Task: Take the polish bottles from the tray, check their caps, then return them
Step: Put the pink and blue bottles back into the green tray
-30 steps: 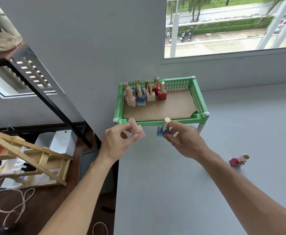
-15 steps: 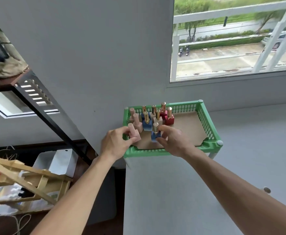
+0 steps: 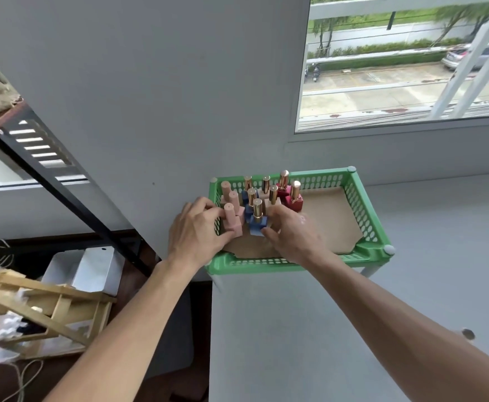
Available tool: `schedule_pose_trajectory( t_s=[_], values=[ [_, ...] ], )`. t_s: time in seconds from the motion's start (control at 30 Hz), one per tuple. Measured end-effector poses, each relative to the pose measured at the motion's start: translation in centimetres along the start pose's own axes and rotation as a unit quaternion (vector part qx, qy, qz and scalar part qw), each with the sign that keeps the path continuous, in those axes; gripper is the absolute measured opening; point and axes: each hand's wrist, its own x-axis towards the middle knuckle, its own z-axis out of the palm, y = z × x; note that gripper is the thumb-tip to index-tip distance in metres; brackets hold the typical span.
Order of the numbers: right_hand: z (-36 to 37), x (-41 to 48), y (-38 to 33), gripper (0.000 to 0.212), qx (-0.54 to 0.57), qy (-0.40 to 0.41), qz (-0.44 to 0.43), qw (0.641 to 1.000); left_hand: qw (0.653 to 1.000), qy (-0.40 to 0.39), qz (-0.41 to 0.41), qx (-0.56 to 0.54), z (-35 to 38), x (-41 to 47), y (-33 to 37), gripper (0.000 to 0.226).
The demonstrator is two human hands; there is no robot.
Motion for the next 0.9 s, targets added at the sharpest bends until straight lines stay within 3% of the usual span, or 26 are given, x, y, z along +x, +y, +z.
schedule_pose_trajectory(
  t_s=[0.5,0.9],
  values=[
    [1.7,1.4,-1.2,0.017,-0.028,0.013,0.03,0.999,1.0,0.004,-0.03,0.007,-0.3,1.2,0.0,0.036],
    [2.0,2.0,-2.9,0.022,-0.018,0.003,0.046,0.999,0.999,0.003,-0.051,0.001,-0.3,2.3,-0.6,0.033]
  ],
)
